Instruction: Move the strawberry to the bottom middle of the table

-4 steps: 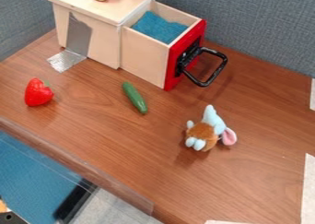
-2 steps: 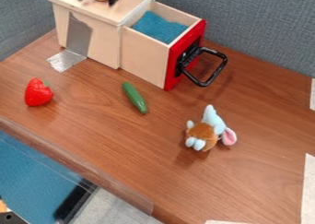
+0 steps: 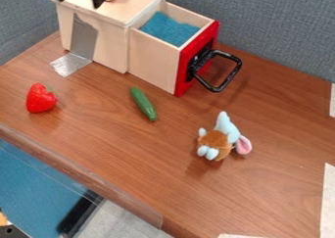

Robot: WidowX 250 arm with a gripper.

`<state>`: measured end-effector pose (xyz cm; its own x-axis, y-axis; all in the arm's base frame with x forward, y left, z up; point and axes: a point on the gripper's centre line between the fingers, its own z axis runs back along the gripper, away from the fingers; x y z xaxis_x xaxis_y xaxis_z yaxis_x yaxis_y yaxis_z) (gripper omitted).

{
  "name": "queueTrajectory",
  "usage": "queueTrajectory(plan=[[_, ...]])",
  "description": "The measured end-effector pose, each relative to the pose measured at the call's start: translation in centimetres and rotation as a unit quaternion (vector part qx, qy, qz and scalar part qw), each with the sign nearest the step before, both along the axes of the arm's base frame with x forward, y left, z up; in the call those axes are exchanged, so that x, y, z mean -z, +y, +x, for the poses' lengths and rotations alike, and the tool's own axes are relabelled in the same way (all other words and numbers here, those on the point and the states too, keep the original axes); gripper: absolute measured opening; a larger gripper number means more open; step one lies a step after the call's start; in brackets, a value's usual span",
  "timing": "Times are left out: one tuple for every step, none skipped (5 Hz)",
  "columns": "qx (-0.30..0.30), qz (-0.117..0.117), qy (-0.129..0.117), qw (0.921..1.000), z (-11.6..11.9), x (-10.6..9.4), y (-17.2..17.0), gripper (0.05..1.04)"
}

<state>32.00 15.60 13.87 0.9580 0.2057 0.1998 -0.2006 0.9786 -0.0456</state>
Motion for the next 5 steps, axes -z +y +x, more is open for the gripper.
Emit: queueTrajectory(plan=[[0.041, 0.016, 0.003, 0.999, -2.4, 1.9, 0.4, 0.999], [0.072, 0.026, 0.011, 0.997, -4.4, 4.2, 1.4, 0.999], [0.105, 0.049, 0.023, 0.9931, -5.9, 6.2, 2.0, 0.999], [0.119, 0.06, 0.038, 0.9904, -7.1, 8.0, 2.0, 0.999], [0.117, 0.067, 0.051, 0.9895, -7.5, 9.4, 2.1, 0.999]])
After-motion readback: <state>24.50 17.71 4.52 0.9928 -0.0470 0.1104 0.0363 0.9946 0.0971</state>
